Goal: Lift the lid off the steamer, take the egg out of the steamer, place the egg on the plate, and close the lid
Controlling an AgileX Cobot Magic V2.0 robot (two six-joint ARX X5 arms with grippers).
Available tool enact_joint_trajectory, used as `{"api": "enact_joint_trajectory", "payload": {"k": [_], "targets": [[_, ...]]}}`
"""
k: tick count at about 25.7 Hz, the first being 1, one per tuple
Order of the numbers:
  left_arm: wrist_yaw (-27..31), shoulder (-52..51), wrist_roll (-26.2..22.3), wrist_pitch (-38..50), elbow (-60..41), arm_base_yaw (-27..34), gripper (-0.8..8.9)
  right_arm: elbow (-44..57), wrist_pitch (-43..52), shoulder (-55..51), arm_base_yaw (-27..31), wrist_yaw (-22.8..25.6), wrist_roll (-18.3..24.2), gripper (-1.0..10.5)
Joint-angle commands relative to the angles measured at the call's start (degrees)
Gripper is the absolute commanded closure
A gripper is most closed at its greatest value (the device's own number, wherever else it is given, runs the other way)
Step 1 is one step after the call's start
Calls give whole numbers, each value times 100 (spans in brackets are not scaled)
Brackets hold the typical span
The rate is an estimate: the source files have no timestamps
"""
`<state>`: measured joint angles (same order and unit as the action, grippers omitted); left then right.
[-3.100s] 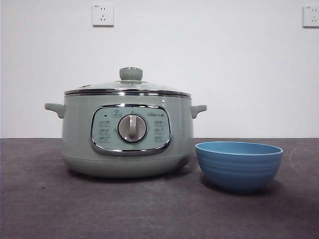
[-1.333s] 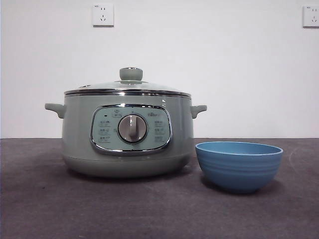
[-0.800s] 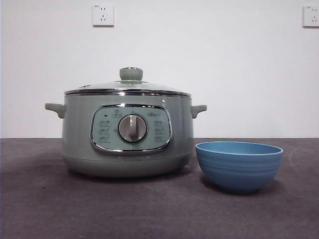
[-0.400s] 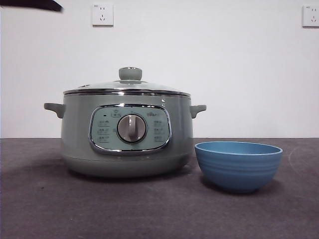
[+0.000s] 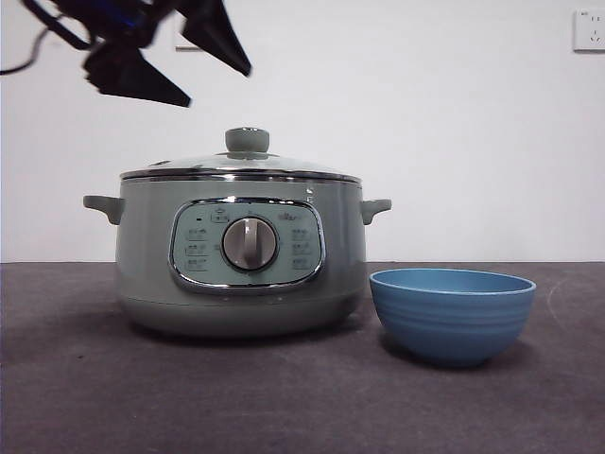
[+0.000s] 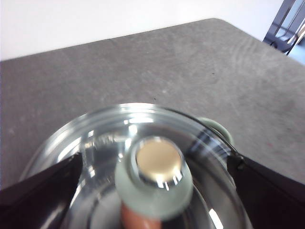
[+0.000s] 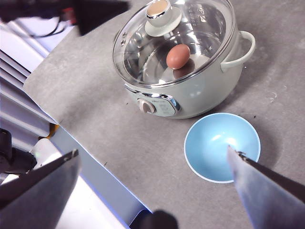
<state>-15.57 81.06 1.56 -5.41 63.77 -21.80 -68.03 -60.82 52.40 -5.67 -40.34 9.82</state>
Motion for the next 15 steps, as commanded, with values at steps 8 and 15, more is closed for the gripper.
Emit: {"api": "enact_joint_trajectory", "payload": {"k": [8,15], "targets": [[365,1204,-343,-131,787,-297,275,-13,33,22,-17,2,9,403],[651,1285,-358,-557,787,-422,283,-13,98,22,-17,17,9,406]]}}
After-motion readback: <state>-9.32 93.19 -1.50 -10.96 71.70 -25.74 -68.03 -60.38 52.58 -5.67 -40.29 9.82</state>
